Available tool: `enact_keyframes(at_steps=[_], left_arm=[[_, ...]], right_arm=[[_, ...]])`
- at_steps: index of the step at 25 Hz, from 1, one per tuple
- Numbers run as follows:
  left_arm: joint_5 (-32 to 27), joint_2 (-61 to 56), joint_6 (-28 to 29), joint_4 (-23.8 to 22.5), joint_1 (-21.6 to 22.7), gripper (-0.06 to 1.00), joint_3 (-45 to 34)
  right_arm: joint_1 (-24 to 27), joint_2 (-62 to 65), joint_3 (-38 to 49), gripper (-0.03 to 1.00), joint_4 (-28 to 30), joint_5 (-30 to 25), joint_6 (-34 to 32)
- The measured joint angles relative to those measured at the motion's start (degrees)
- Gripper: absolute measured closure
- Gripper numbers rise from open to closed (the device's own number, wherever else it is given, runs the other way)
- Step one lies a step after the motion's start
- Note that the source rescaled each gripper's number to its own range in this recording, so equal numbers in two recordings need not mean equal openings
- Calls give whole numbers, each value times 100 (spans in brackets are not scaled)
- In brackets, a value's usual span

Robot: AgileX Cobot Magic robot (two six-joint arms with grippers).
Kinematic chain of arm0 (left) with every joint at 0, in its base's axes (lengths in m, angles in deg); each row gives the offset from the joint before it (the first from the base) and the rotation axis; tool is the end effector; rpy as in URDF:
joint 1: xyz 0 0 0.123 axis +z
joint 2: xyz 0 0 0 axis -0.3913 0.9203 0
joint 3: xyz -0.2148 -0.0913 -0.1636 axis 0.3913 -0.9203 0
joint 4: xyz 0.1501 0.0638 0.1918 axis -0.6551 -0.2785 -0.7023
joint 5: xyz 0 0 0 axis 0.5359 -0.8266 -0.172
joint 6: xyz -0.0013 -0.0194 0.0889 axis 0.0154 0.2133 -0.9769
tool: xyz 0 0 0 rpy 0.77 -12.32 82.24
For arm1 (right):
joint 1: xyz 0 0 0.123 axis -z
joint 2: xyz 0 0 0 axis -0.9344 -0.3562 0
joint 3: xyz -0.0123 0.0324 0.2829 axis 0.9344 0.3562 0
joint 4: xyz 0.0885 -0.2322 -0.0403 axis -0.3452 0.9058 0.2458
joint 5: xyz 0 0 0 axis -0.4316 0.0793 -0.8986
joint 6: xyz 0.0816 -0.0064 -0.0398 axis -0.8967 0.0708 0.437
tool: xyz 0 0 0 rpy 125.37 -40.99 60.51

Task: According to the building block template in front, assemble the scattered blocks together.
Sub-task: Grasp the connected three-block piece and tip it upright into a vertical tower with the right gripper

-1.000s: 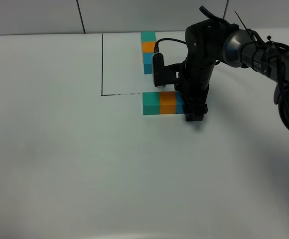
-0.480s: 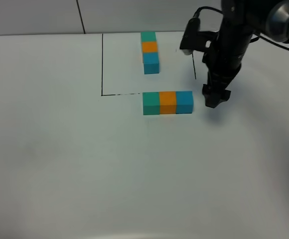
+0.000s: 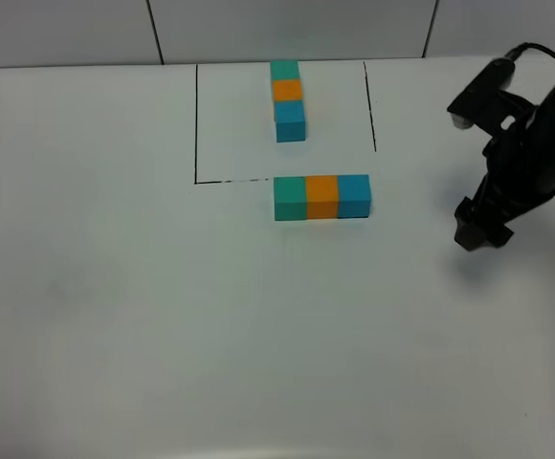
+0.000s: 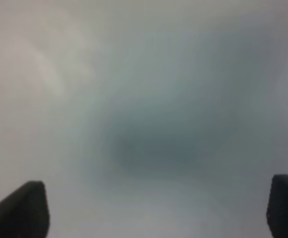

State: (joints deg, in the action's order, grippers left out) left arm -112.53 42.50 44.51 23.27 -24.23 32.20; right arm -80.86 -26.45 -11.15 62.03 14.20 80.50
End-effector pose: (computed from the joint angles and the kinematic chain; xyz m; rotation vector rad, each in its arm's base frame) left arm -0.0071 -0.0127 0.2801 0.1263 2.0182 -0.1458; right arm 0.3367 0.0769 0.1991 -1.0948 2.6797 0.0469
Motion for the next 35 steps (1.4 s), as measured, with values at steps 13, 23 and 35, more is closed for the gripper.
enact_keyframes(at_steps=[13,23,35], left_arm=[[0,0,0,0,0,15,0],[0,0,0,0,0,15,0],[0,0,0,0,0,15,0]], right_arm=[[-706,-308,-790,24,888,205,69],[-1667,-2392,-3610,24,909,-1242,1883],[-2003,-3383,-4528,24,499,-1478,2335]])
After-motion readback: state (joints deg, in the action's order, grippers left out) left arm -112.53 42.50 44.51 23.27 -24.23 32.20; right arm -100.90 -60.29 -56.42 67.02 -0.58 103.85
